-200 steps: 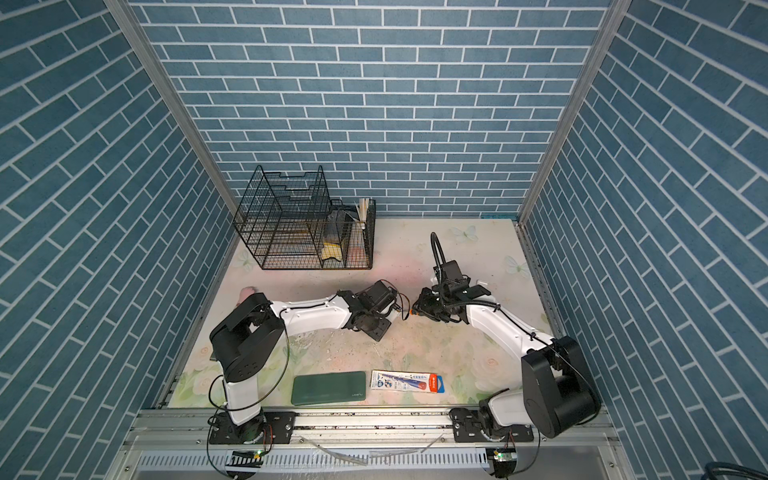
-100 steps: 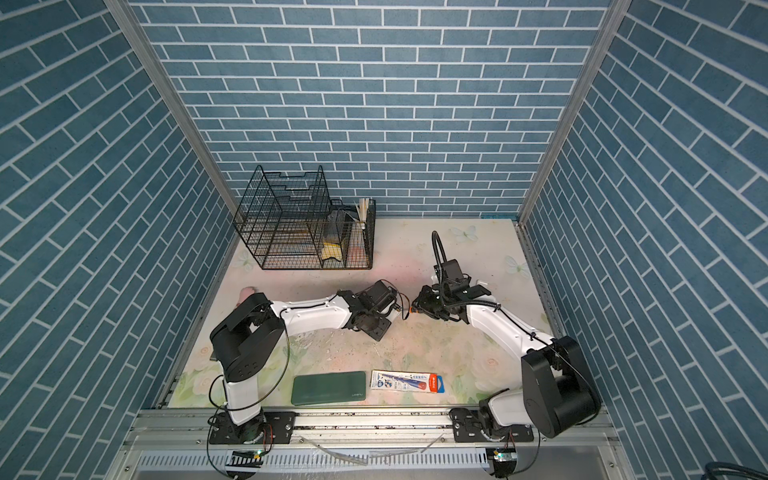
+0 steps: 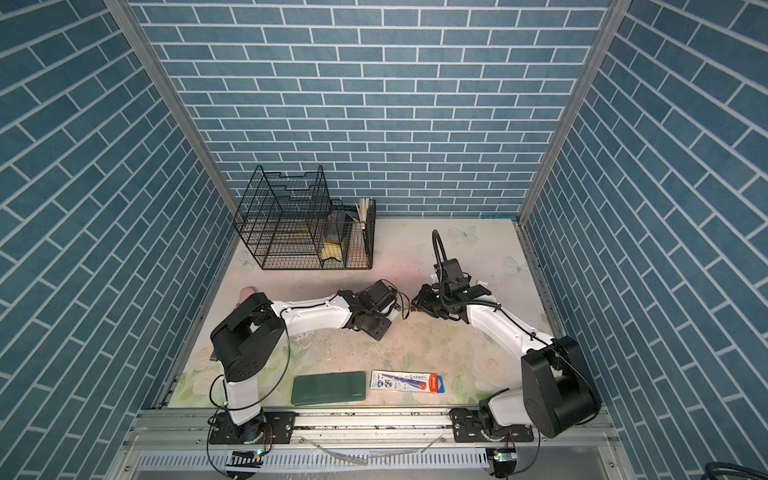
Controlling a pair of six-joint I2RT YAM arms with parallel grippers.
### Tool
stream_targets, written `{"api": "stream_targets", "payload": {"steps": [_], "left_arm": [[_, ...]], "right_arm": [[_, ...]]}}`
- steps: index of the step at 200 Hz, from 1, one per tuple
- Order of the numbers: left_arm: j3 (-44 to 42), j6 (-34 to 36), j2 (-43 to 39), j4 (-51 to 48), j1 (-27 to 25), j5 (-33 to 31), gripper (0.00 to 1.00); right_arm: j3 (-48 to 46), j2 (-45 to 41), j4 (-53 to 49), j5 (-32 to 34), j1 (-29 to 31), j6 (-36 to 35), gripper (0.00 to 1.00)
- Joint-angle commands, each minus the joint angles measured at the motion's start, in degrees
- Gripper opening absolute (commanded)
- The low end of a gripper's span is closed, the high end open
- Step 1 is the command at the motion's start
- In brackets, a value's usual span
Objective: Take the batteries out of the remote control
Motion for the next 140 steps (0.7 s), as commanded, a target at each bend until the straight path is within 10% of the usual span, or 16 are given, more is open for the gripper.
{"api": "stream_targets", "payload": {"steps": [1, 140], "left_arm": [[-3.69, 0.61, 6.76, -4.6, -0.66, 5.59, 0.32], [-3.78, 0.62, 6.96, -4.59, -0.62, 5.59, 0.32]], "right_arm": [[3.37, -0.96, 4.87, -2.9, 0.37, 1.97, 0.0], [3.21, -2.83, 5.38, -1.46, -0.06, 1.91, 0.0]]}}
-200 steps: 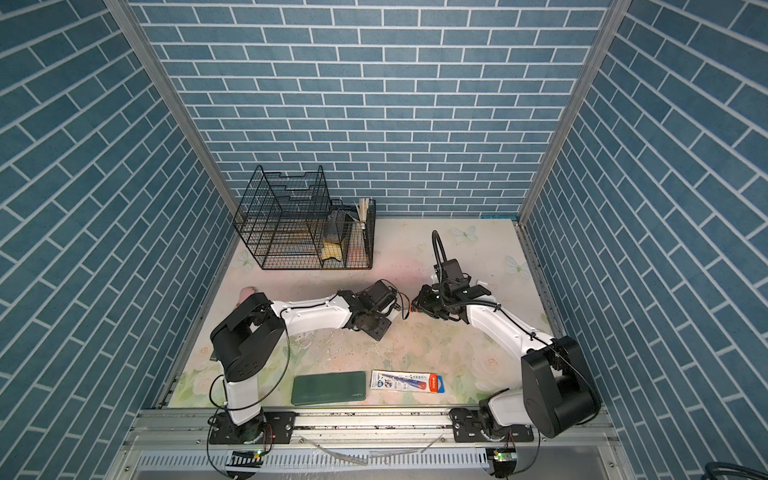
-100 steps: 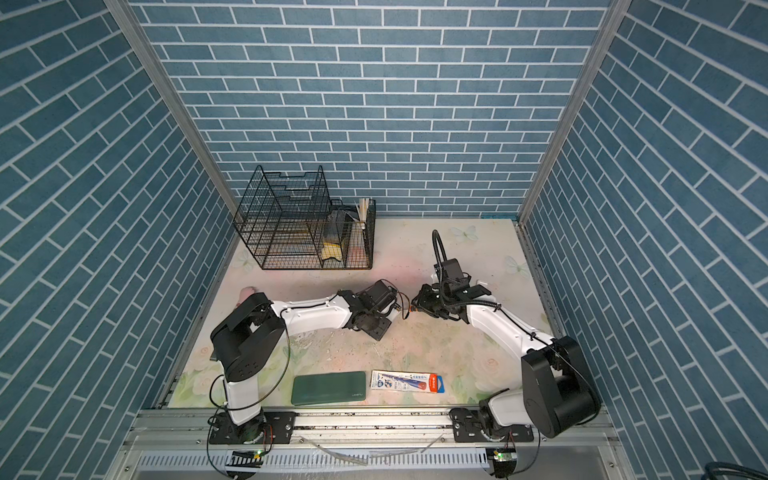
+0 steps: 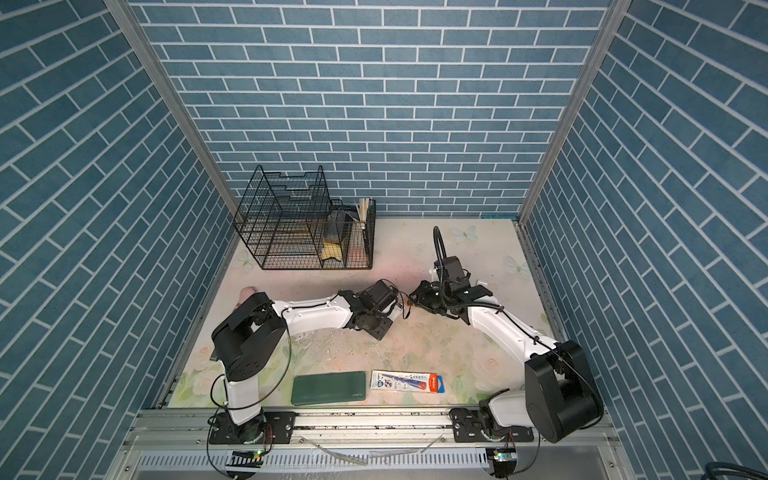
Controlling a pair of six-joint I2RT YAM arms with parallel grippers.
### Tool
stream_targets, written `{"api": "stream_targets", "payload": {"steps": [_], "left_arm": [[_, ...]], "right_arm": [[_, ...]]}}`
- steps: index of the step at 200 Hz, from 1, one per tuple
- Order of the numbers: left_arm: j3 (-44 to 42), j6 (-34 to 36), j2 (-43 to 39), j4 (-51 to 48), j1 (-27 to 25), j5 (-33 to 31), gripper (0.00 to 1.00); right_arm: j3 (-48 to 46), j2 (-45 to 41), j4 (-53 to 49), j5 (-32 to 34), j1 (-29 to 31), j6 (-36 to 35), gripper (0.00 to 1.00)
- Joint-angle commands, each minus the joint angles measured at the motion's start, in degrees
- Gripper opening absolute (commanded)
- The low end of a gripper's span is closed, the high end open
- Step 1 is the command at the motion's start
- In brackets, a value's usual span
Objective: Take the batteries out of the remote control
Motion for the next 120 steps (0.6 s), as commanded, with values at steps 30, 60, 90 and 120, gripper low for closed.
{"api": "stream_targets", "payload": {"steps": [30, 60, 90, 120], "left_arm": [[-4.16, -0.11, 6.56, -5.81, -0.59, 5.21, 0.32], [-3.96, -0.18, 6.46, -6.28, -0.59, 4.75, 0.36], [-3.47, -0.5, 5.82, -8.19, -0.48, 2.72, 0.57], [-3.7, -1.82, 3.95, -10.05, -0.17, -0.45, 0.73]], "right_arm": [[2.35, -0.97, 2.01, -0.57, -0.11, 1.77, 0.0], [1.9, -1.33, 0.87, 0.57, -0.35, 1.01, 0.0], [1.0, -2.41, 0.72, 1.24, -1.08, 0.63, 0.0], [-0.41, -3.57, 1.35, 1.46, -1.73, 0.46, 0.0]]}}
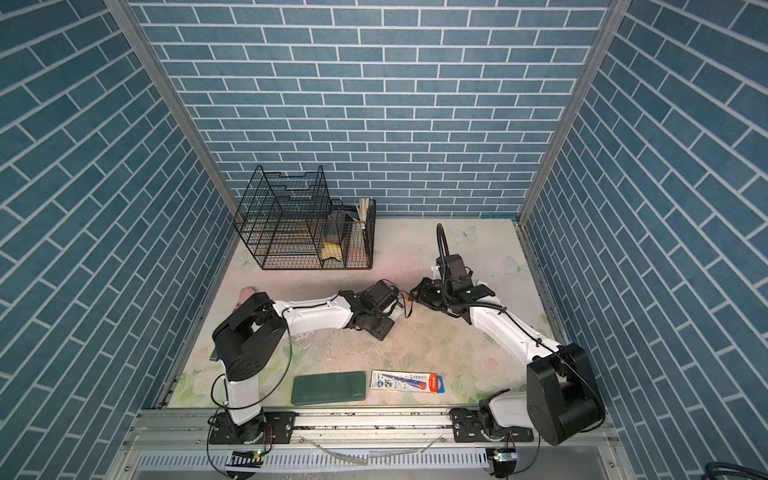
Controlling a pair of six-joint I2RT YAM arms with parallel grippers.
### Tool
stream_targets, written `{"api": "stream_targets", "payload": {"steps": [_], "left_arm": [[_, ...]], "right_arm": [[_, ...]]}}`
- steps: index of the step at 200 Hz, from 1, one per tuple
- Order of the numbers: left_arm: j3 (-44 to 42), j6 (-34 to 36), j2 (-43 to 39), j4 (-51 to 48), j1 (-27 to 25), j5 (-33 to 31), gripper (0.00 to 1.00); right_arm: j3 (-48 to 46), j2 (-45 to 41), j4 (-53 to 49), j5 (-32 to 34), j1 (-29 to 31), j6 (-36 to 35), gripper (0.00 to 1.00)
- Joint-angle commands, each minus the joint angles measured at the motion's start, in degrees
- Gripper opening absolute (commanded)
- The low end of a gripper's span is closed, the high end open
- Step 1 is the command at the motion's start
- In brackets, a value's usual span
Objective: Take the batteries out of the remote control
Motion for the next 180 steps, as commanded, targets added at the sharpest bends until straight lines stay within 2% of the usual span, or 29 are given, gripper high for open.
{"api": "stream_targets", "payload": {"steps": [1, 38, 116, 162, 180], "left_arm": [[-3.91, -1.88, 3.82, -10.27, 0.16, -0.06, 0.73], [-4.46, -3.54, 2.32, -11.13, 1.05, -2.72, 0.8], [-1.12, -3.75, 3.22, -11.31, 4.67, -8.62, 0.83], [2.24, -2.74, 3.5, -11.94, 5.93, -8.77, 0.83], [2.75, -3.04, 2.26, -11.33, 6.02, -6.67, 0.82]], "right_arm": [[-0.68, -2.35, 0.79, 0.8, -0.68, 0.5, 0.0], [-2.27, -3.98, 1.18, 0.8, -1.57, 0.32, 0.0], [-5.62, -6.41, 3.14, 0.8, -1.94, 0.94, 0.0], [-6.74, -7.03, 3.74, 0.74, -1.94, 0.26, 0.0], [-6.94, -7.11, 3.02, 0.42, -2.09, -0.96, 0.0]]}}
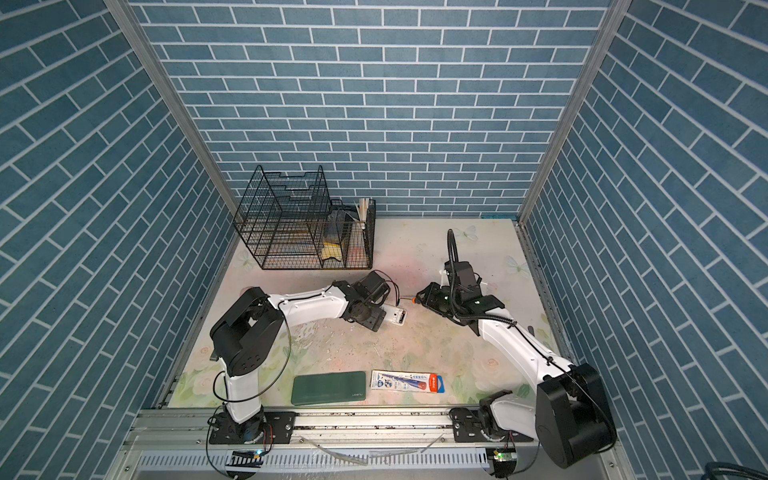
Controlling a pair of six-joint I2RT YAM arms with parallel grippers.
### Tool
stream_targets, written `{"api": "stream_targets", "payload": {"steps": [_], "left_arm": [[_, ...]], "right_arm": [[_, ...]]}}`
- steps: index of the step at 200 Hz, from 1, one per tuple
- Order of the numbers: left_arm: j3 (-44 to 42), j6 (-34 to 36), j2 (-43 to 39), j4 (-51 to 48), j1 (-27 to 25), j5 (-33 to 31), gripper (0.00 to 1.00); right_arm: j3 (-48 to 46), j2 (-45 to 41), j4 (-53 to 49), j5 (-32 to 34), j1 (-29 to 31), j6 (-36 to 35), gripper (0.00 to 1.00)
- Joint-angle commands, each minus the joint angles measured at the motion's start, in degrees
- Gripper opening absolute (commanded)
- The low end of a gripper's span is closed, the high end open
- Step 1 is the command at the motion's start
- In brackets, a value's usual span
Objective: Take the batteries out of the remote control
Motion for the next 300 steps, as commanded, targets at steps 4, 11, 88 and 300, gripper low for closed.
{"api": "stream_targets", "payload": {"steps": [4, 11, 88, 300], "left_arm": [[-0.37, 0.61, 1.3, -4.56, 0.58, -0.15, 0.82], [-0.67, 0.3, 0.44, -4.17, 0.58, 1.0, 0.82], [-2.89, -3.44, -9.77, 0.47, 1.09, 10.92, 0.66], [-1.73, -1.66, 0.58, 10.51, 8.14, 20.6, 0.71]], "right_arm": [[-1.01, -1.33, 0.58, 0.0, -0.51, -1.24, 0.0], [-0.86, -1.46, 0.12, -0.25, -0.66, -1.81, 0.0], [0.53, -5.39, -10.55, 0.43, -1.0, -9.09, 0.0], [-4.97, -7.17, -9.43, -2.03, -0.65, -9.32, 0.0]]}}
